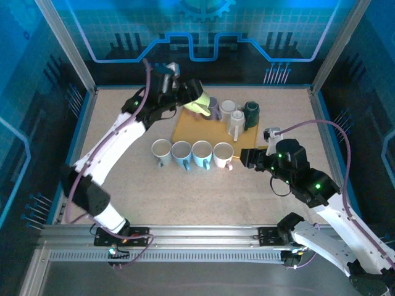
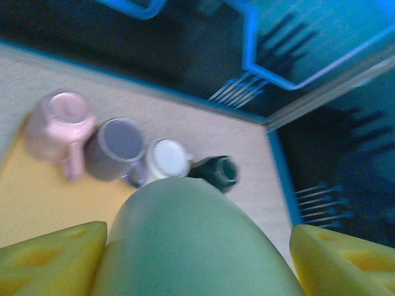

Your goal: Turn the mug right side up

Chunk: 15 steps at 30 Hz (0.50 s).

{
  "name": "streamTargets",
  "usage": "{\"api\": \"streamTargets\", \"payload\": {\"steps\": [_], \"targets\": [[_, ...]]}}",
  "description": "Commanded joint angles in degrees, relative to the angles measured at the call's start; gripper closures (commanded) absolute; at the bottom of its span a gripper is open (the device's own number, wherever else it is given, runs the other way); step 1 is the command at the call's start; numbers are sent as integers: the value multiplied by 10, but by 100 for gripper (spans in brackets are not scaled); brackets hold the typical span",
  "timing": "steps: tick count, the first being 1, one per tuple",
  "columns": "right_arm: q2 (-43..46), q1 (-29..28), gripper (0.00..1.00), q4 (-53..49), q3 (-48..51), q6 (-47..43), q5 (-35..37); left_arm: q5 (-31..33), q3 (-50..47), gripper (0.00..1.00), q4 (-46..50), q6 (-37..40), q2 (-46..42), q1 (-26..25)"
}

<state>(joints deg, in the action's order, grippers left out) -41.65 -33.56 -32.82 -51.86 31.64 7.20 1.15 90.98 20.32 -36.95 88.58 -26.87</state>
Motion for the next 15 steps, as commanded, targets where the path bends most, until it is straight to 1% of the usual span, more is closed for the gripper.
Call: {"api": "streamTargets", "payload": {"steps": [1,5,7,9,12,15], "targets": [[-9,12,28,66,-32,58,-105,-97,-93,65,-306,-9,-77,6],[-27,23,26,152,-46,133,-197,-158,-190,65,-494,-61,-129,7],[-35,30,20,216,-45,173,-247,-182,-238,66,-603,-94,-146,8],[-44,35,10,276,-45,213,-293,-198,-266,66,-681,-118,-153,7],[-53,43,6,379,-28,282,-328,-213,-285,67,-739,-139,-160,7],[-74,51,6,469,-19,336,-368,-224,-298,67,-775,-157,-165,8]]}}
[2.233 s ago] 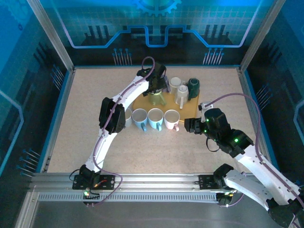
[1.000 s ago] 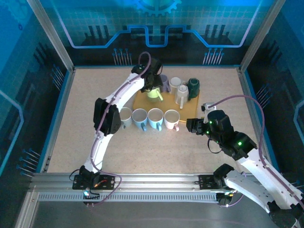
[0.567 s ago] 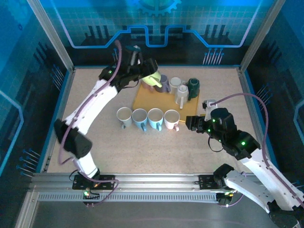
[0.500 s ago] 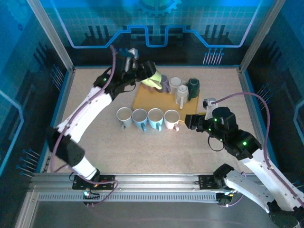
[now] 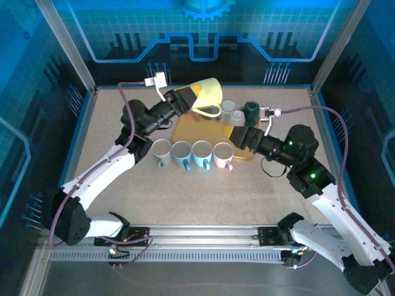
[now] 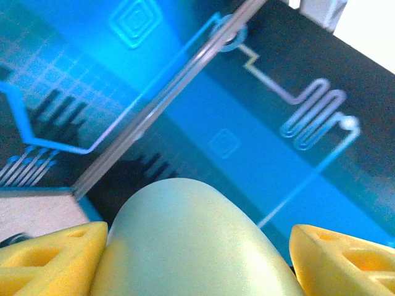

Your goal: Turn the mug right side up

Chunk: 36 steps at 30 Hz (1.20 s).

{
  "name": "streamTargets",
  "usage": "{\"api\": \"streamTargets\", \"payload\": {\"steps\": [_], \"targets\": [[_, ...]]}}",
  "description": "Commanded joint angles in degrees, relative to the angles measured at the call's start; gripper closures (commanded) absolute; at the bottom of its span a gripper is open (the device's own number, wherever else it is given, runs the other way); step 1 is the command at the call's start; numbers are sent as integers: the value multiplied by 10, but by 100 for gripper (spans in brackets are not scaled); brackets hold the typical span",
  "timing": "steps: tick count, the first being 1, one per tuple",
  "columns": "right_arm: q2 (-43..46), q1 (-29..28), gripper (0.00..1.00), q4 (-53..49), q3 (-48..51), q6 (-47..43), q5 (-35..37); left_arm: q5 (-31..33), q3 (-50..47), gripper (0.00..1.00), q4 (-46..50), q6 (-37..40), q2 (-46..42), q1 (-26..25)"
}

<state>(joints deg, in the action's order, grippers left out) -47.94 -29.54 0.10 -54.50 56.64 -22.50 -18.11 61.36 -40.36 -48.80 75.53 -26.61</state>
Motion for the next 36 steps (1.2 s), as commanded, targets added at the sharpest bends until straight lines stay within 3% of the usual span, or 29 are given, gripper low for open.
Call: {"api": "streamTargets", "payload": {"steps": [1,10,24,29,32,33,36], "targets": [[-21,12,6,159,7,99,-81,-35,-7,67,-185,-46,-35,4],[-84,12,14,254,-12,144,-120,-79,-15,69,-268,-100,-24,0],[-120,4,36,276,-7,140,-136,-140,-17,69,-240,-72,-19,-19],[-120,2,55,267,-12,136,-135,-174,-12,70,-200,-37,-17,-35],[-113,1,72,254,-9,130,-128,-190,-11,70,-180,-20,-18,-41],[-108,1,78,249,-7,128,-125,-192,-13,68,-174,-15,-21,-41],[-90,2,91,242,7,125,-112,-187,-27,48,-148,3,-39,-41]]}}
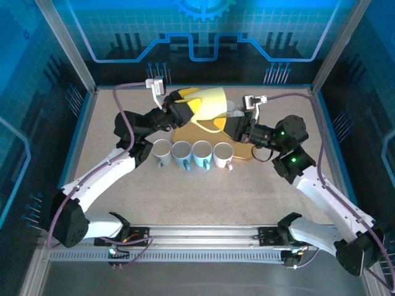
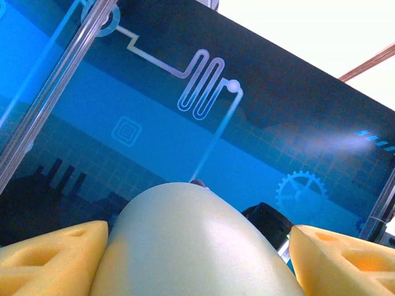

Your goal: Turn the mug right side up

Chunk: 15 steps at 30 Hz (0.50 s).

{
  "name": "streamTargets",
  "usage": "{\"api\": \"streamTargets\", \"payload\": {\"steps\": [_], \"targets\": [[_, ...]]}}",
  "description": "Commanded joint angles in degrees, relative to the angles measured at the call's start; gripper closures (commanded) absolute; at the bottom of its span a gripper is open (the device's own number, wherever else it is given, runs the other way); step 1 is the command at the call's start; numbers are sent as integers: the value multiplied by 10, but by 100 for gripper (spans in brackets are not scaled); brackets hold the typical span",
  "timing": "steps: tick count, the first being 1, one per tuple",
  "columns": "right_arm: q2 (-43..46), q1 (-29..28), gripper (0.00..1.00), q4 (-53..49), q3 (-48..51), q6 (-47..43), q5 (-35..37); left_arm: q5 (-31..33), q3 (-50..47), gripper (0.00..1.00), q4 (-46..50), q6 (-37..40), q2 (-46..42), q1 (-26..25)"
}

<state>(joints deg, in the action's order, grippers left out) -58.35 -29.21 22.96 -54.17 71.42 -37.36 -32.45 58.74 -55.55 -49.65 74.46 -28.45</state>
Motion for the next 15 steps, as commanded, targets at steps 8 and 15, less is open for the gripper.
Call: {"api": "streamTargets", "payload": {"steps": [8,15], "targets": [[100,0,100,-127,12,-117,75,40,-38,4,224,112,-144,-22],[190,-8,100,-511,-40,-387,259,157,-16,1,558,253,-278,-23]]}}
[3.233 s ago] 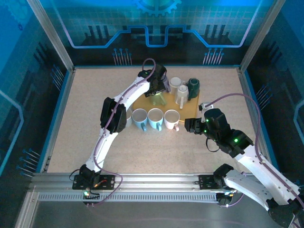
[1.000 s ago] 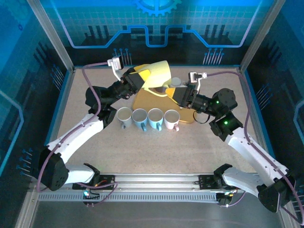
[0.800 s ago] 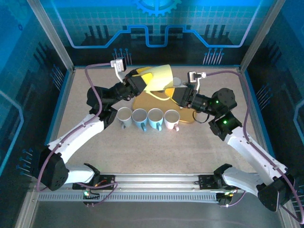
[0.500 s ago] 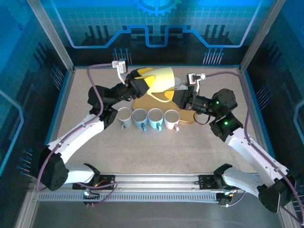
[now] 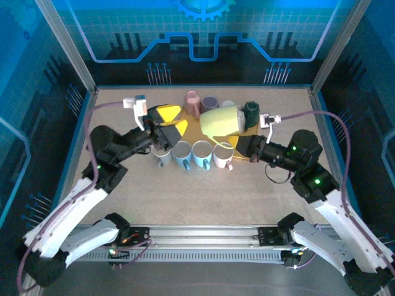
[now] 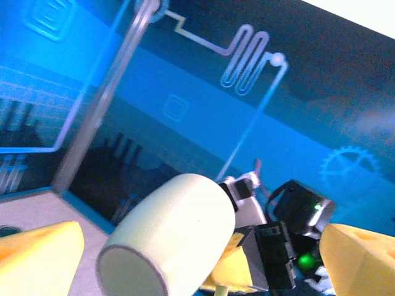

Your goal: Turn the mug right side up

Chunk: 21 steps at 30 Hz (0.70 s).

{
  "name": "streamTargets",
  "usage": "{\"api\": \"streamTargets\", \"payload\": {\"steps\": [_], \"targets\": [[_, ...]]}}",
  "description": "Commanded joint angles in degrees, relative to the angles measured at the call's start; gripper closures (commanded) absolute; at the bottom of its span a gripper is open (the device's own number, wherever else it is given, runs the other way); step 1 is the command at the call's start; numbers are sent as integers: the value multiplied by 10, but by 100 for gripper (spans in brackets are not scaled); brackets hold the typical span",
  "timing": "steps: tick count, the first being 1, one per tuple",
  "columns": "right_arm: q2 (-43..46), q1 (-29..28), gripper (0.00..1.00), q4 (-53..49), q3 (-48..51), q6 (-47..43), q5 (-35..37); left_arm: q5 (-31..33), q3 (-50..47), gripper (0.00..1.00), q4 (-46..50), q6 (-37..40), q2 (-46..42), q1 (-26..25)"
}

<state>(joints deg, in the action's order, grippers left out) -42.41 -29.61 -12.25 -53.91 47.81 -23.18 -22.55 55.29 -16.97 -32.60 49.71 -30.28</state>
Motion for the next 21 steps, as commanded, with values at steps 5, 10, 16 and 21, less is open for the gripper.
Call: {"api": "streamTargets", "payload": {"steps": [5,10,16,21], "targets": [[31,-13,100,-353,-82,-265,274,82,3,2,303,129,-92,-5],[18,-46,100,-404,-59,-282,384,131,-31,2,332,166,-123,-5],[-21,-77,100,-395,-14,-241,453,151,-62,2,314,184,-126,-5],[-50,-77,100,-337,52,-217,454,157,-77,2,313,187,-128,-5]]}}
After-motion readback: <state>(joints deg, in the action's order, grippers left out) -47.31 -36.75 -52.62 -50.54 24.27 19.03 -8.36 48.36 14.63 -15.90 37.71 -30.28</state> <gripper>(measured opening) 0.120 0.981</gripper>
